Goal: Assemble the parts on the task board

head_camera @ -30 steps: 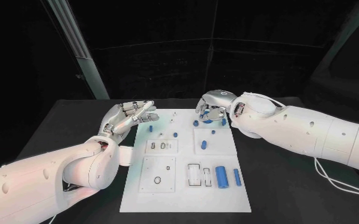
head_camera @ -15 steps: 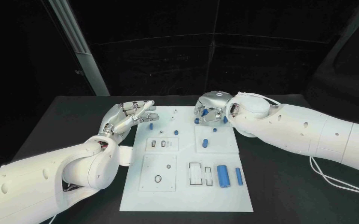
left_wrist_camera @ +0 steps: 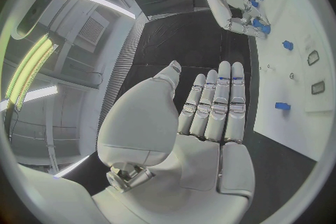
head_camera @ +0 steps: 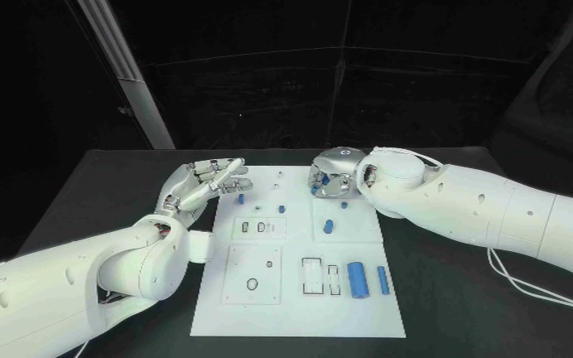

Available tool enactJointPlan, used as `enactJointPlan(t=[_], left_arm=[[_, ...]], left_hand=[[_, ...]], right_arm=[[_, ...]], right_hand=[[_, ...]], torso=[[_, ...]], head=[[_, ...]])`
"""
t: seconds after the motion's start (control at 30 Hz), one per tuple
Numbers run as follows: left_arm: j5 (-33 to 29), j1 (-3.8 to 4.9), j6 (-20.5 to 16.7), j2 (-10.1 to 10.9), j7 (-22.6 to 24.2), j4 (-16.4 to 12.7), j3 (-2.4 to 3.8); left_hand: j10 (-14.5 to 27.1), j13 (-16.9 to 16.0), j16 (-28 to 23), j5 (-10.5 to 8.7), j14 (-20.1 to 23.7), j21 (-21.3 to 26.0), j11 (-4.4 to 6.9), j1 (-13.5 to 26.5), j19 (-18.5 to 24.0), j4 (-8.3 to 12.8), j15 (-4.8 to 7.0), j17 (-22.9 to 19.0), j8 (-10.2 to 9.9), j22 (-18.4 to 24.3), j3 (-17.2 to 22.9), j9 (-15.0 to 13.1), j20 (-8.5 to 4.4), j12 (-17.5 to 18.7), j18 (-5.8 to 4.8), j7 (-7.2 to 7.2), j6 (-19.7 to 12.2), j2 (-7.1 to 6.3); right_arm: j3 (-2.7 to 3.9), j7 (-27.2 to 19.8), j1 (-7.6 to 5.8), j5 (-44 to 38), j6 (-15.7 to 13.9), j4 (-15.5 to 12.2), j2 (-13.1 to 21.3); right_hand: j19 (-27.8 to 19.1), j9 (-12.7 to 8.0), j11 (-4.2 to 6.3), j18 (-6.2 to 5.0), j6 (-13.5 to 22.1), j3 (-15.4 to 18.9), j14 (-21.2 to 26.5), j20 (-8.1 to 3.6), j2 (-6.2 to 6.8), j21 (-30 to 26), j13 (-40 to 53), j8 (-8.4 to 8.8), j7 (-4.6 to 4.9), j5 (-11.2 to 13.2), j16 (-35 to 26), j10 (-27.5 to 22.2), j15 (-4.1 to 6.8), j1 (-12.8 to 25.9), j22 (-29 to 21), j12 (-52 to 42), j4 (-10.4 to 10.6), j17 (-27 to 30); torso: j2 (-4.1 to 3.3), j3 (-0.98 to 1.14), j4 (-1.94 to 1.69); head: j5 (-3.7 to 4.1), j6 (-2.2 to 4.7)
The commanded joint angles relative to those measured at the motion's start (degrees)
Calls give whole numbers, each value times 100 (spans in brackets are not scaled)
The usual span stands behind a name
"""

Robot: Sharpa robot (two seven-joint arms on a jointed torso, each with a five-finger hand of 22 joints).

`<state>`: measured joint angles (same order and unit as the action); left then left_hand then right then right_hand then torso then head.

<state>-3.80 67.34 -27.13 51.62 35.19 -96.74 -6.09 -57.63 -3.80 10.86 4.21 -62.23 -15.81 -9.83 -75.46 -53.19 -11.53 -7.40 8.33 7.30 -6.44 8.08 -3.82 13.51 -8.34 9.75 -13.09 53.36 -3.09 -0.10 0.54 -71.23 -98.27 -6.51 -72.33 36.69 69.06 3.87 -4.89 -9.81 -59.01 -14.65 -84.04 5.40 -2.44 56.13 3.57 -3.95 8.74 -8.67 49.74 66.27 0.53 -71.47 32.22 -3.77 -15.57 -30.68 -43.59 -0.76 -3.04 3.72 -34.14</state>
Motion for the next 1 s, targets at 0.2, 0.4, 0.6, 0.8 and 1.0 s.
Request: enactJointPlan(t=[0.2, 0.4, 0.6, 0.8, 1.0], left_arm=[[30, 25, 76, -4, 5, 9, 5], [30, 28, 79, -4, -12, 26, 5], [30, 31, 87, 10, -27, 20, 5], [29, 40, 100, 10, -41, 22, 5], [29, 48, 120, -4, -58, 37, 5]], left_hand=[[-17, 9, -33, -32, 40, 32, -41, -19, 31, 21, -8, -2, -38, 12, -16, 8, 23, 40, 73, -35, -10, 54], [-16, 9, -41, -31, 39, 37, -43, -30, 32, 33, -9, -1, -44, 17, -12, 8, 25, 46, 74, -36, -11, 63], [-15, 9, -47, -30, 39, 41, -44, -39, 32, 42, -10, 0, -47, 20, -10, 8, 26, 50, 74, -37, -12, 69], [-14, 9, -52, -30, 39, 44, -45, -47, 32, 50, -11, 0, -51, 23, -8, 8, 27, 53, 74, -38, -12, 73], [-11, 10, -59, -30, 40, 48, -46, -55, 32, 60, -12, 1, -56, 27, -7, 9, 28, 58, 75, -39, -14, 75]], right_arm=[[5, -21, -13, -52, 153, 24, -30], [5, -38, -13, -72, -237, -3, -23], [11, -58, -13, -79, -794, -175, 59], [114, 57, -14, -69, -1109, -191, 2], [148, 145, -21, -64, -1286, 66, -227]], right_hand=[[105, 12, 18, 70, -165, -280, -72, -15, -150, 386, 6, -16, -16, 154, 421, 169, 7, -5, 466, 1, 34, -445], [255, 31, 62, 149, -374, -607, -94, -39, -270, 819, 18, -59, -38, 392, 850, 390, 38, -79, 1039, -20, 67, -918], [251, 25, 72, 173, -453, -827, -45, -40, -173, 1031, 14, -31, -28, 498, 1032, 476, 33, -57, 1267, 11, 113, -1066], [240, 22, 67, 176, -455, -866, -32, -36, -152, 1059, 12, -20, -29, 527, 1052, 473, 32, -49, 1293, 16, 133, -1076], [226, 17, 62, 177, -446, -906, -18, -31, -112, 1086, 9, -3, -22, 537, 1068, 455, 26, -43, 1316, 22, 147, -1079]], torso=[[-60, 12, -9], [-77, 12, -9], [-89, 12, -13], [-106, 12, -23], [-120, 15, -36]], head=[[-1, -8], [-3, -1], [-9, 22], [-7, 92], [-17, 114]])
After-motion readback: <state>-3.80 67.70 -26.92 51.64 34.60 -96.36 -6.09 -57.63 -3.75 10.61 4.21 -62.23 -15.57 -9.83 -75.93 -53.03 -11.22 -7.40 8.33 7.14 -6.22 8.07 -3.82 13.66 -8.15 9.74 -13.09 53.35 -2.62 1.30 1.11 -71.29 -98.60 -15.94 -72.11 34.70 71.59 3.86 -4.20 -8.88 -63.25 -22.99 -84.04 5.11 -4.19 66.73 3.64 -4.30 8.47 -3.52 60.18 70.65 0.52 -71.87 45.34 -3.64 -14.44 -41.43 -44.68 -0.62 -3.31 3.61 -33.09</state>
